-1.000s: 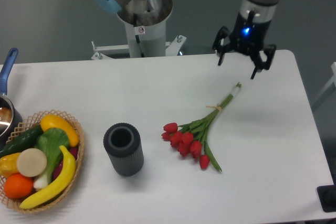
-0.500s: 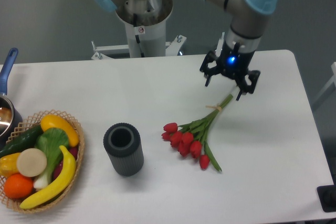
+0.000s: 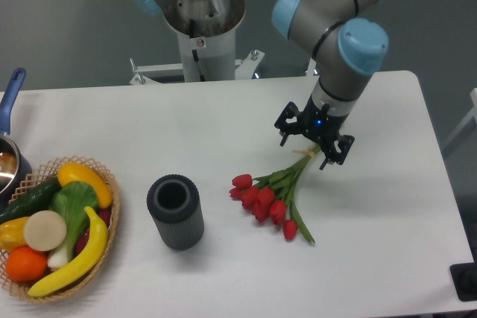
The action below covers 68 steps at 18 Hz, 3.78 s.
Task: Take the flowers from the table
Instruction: 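Move the open gripper down toward the tied stems of the red tulips, then lower the gripper around the tulip stems near the string tie, then close the gripper on the tulip stems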
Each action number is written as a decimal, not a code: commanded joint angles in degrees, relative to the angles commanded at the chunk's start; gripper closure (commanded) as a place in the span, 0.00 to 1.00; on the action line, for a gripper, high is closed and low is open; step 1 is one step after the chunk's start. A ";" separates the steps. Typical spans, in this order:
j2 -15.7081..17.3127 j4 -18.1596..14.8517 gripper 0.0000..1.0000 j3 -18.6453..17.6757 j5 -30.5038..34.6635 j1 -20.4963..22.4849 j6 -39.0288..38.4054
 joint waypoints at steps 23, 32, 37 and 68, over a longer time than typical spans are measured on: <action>-7.47 0.88 0.00 0.35 0.27 -1.58 -7.10; -8.26 2.28 0.00 -0.18 0.63 -2.46 -7.36; -8.61 2.37 0.00 -0.18 0.63 -2.72 -7.54; -8.26 3.51 0.59 -0.53 0.63 -2.99 -9.65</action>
